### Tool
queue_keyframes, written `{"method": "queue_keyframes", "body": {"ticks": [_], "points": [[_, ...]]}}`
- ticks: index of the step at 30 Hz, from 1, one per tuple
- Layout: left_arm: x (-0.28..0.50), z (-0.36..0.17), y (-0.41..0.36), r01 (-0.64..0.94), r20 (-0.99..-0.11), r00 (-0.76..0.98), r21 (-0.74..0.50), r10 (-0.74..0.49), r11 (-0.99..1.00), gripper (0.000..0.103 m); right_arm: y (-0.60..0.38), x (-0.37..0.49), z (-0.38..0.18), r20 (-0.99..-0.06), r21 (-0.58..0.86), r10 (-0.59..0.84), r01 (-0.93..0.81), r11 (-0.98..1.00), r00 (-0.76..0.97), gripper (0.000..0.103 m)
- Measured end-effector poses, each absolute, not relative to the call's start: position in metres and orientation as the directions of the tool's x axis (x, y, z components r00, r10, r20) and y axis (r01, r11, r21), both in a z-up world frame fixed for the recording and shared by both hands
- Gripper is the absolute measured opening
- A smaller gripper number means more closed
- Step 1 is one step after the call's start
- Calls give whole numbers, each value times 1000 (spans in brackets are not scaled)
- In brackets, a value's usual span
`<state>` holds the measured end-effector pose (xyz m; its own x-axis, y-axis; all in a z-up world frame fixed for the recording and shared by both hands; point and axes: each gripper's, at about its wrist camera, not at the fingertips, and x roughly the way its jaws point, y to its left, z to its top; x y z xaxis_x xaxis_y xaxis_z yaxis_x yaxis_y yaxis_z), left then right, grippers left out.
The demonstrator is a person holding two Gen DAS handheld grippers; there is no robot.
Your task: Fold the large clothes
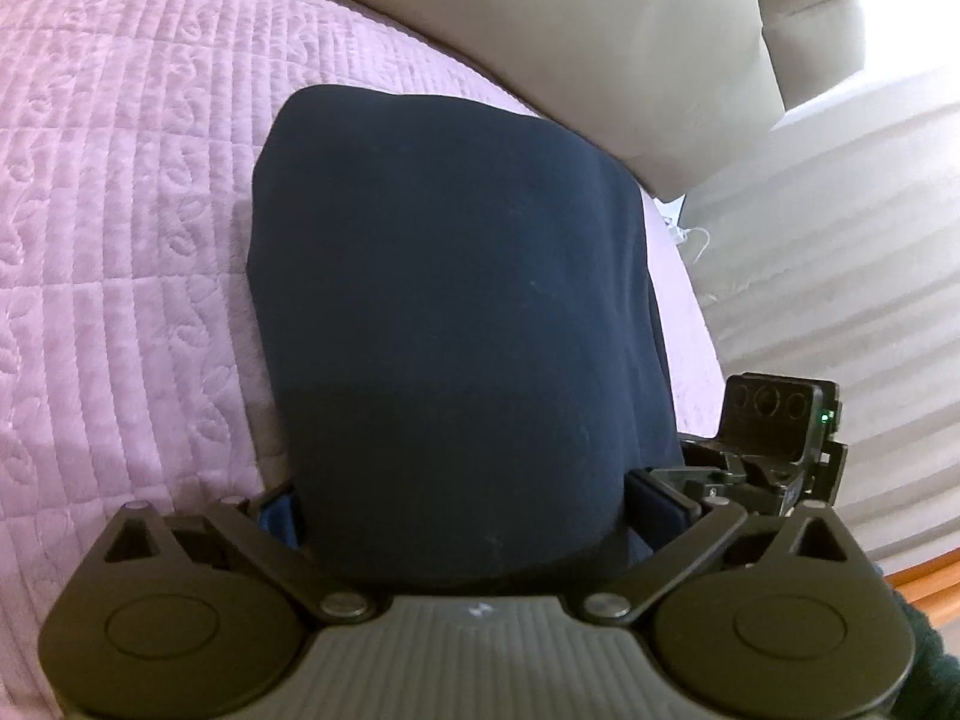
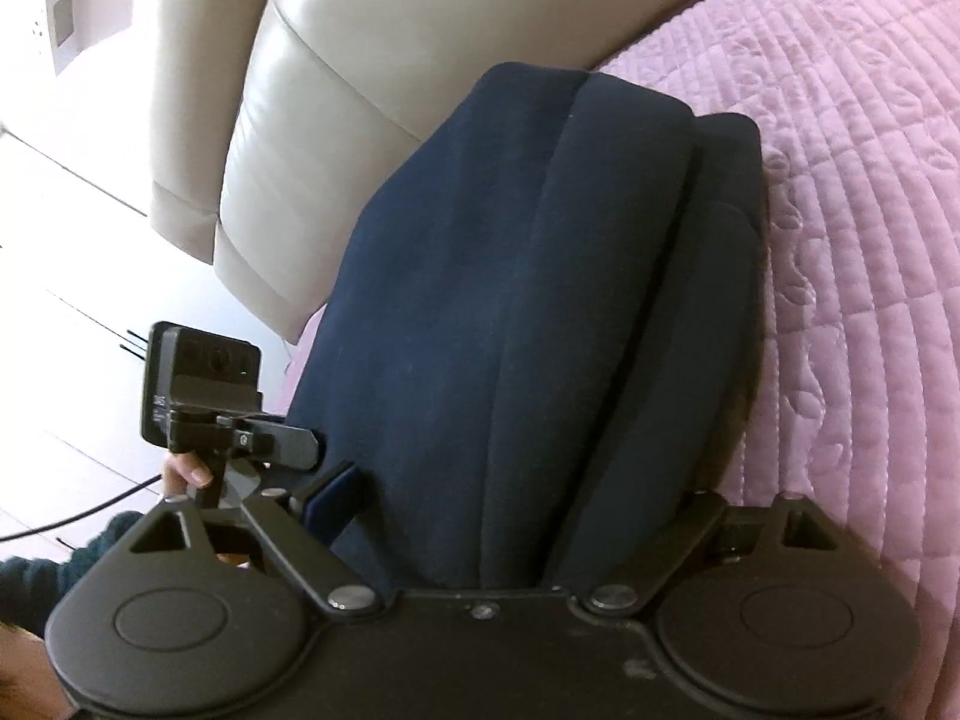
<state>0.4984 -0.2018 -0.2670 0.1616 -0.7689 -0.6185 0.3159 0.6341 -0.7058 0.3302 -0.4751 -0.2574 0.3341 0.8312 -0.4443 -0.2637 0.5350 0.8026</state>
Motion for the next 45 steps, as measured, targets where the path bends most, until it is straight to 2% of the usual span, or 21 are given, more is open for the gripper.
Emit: {"method": "queue_keyframes", "body": {"ticks": [5,7,9,10,15,29,34,37,39,41,45], "points": [[491,-254,-237,423,-700,209,-565,-683,708,101,-445,319,-249,-494,747,780,-271,607,386,101],[486,-249,-245,457,-715,238,-514,-657,725,85,-446,313,-249,-488,762,773,-234,604,406,71],[484,-245,-247,481,-708,256,-497,-658,722,76,-448,307,-247,-472,795,770,-171,582,429,57],[483,-242,-247,491,-703,267,-489,-659,721,73,-448,304,-242,-478,793,762,-158,588,437,54],[473,-227,-253,517,-700,301,-451,-647,728,70,-440,294,-217,-532,747,722,-156,647,442,51],[458,-194,-263,550,-693,321,-418,-646,723,68,-443,271,-187,-514,760,716,-137,636,473,51],[447,-164,-238,569,-675,333,-413,-658,711,68,-435,262,-160,-502,756,716,-156,636,486,51],[437,-146,-224,574,-665,341,-412,-664,707,67,-418,254,-135,-536,732,687,-136,668,491,51],[425,-132,-212,576,-662,353,-403,-661,711,67,-404,250,-120,-572,740,671,-56,670,472,51],[409,-117,-195,574,-657,364,-400,-660,714,67,-384,241,-100,-587,719,664,-79,691,464,51],[372,-89,-143,551,-613,385,-447,-690,705,67,-350,215,-65,-551,746,708,-120,655,443,51]]}}
